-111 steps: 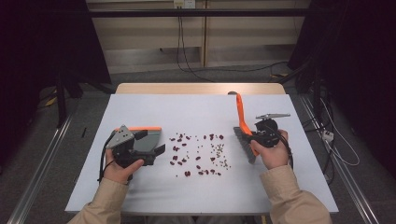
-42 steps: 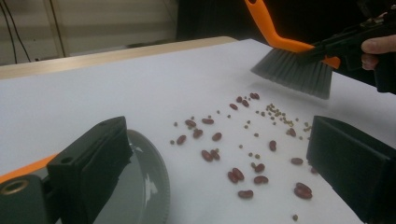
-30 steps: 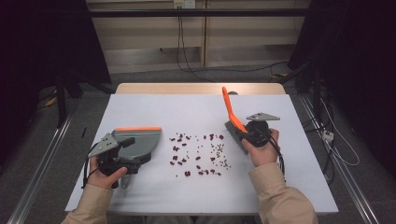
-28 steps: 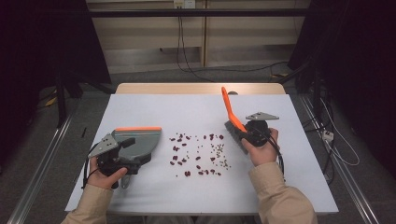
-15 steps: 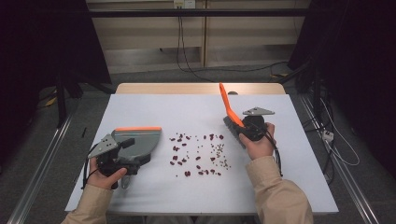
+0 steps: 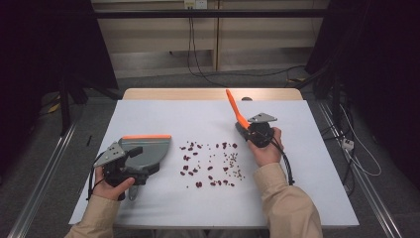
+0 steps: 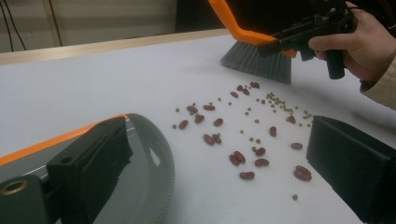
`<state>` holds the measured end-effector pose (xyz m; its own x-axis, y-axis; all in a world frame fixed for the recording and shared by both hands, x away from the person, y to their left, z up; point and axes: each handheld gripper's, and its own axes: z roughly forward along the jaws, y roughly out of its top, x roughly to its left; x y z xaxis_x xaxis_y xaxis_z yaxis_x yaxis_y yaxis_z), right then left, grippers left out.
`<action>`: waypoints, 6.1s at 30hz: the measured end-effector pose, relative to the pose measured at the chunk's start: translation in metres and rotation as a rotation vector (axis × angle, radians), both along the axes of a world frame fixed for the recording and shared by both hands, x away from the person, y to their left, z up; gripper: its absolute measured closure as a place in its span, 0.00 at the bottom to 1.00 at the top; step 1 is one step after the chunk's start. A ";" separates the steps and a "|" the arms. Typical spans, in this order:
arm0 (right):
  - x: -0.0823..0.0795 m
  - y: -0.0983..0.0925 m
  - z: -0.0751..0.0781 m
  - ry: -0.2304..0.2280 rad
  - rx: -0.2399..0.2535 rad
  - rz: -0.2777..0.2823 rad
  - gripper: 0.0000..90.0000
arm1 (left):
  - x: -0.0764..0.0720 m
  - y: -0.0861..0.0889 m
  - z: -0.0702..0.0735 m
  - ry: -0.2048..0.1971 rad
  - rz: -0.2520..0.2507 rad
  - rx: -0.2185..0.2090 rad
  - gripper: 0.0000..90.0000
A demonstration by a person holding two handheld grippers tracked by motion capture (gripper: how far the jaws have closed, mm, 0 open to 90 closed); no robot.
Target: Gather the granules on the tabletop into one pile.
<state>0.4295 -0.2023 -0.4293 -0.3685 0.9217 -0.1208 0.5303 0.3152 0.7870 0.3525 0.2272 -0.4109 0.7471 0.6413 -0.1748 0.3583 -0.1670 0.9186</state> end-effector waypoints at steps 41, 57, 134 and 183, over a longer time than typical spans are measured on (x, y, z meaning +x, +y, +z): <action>-0.060 0.035 0.004 0.012 -0.066 0.298 0.79 | -0.003 -0.002 0.001 -0.010 0.002 0.002 0.06; -0.078 0.041 0.007 0.043 -0.018 0.358 0.79 | -0.003 -0.002 0.001 -0.012 -0.002 -0.001 0.07; -0.037 0.067 0.005 0.030 -0.005 0.693 0.79 | -0.001 0.007 0.000 -0.008 0.049 0.010 0.07; 0.037 0.122 -0.002 -0.042 -0.044 0.735 0.79 | 0.001 0.011 -0.001 -0.002 0.052 0.004 0.07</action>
